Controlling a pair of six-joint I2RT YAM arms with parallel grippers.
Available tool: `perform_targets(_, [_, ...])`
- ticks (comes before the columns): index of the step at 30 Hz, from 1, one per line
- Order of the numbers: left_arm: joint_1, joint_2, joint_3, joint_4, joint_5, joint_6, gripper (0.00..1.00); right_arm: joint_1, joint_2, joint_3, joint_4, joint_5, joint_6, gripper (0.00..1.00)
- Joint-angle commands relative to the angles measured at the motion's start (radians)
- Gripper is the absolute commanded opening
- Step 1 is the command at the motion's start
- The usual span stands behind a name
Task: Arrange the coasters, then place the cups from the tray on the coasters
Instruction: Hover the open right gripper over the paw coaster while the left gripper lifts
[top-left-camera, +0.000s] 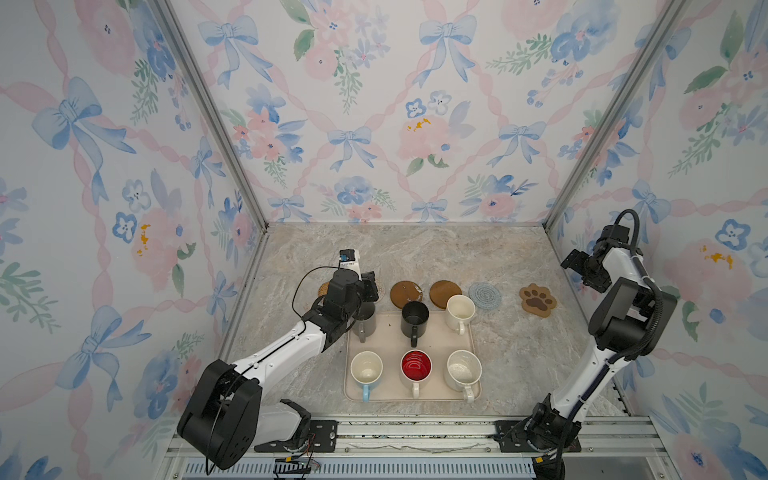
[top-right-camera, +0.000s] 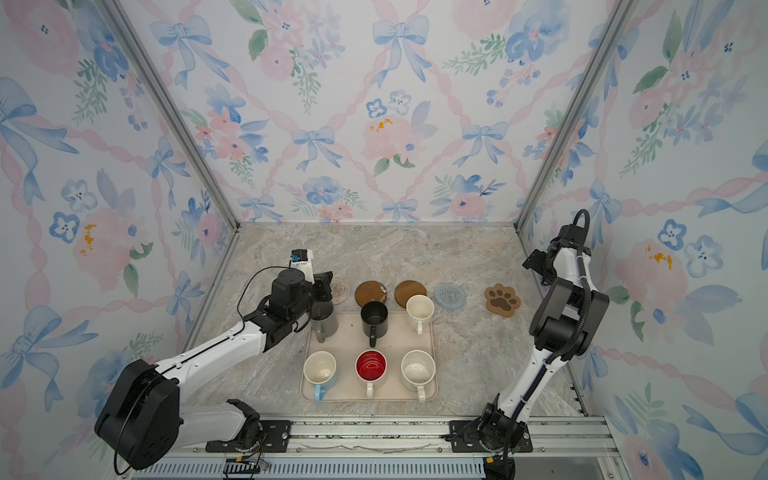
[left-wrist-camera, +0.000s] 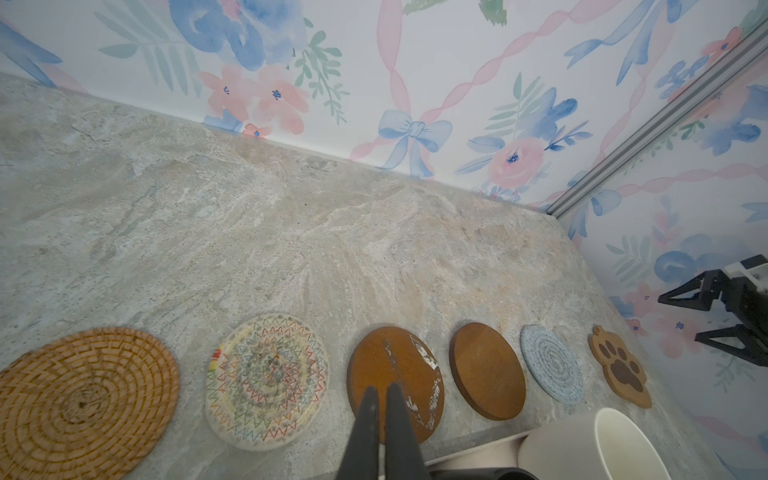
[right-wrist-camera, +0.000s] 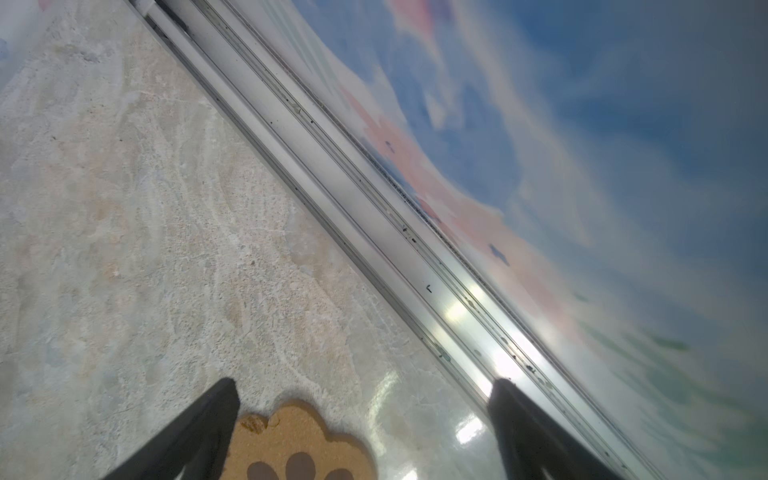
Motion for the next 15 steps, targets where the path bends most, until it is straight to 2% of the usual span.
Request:
perform_targets(1, [-0.008,-0.012,0.025,0.011,-0.009,0.022,0.0,-0.002,0.015,0.047,-0.045,-0.041,-0.009,0.97])
perform_targets(6, [-0.013,-0.045,0.014,0.011,-0.028,0.024,0.0,0.003,0.036,0.081,-0.066,-0.055,-0.023,0.97])
perform_targets(15, [-0.023,-0.076,-0.024,0.009,-0.043,0.025,0.0,0.044,0.134,0.245,-0.181,-0.062,-0.076,0.97])
